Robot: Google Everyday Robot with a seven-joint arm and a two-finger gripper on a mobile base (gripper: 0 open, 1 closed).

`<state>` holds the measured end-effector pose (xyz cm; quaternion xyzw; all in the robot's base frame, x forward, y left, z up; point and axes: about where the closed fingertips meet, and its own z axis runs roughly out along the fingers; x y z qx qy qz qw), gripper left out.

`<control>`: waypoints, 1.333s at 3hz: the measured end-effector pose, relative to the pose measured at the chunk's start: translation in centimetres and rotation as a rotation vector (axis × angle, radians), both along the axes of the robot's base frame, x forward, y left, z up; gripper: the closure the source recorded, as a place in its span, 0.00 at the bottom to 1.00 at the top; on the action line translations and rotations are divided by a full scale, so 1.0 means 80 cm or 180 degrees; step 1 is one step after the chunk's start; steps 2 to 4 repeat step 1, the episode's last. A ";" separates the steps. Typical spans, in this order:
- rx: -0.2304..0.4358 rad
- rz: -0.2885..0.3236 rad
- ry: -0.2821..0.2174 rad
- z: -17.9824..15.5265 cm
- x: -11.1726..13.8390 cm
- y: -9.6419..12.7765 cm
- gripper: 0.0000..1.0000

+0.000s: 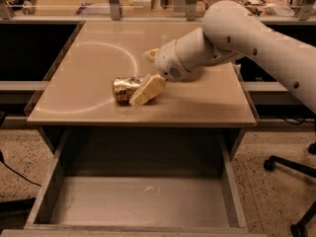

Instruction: Pick orange can from top drawer and place on counter

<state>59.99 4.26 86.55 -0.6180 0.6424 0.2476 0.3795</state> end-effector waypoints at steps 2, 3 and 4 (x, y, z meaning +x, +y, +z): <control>0.0000 0.0000 0.0000 0.000 0.000 0.000 0.00; 0.0000 0.0000 0.0000 0.000 0.000 0.000 0.00; 0.0000 0.0000 0.0000 0.000 0.000 0.000 0.00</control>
Offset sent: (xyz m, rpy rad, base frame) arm 0.0000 0.0000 0.0000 0.0000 0.0000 0.0000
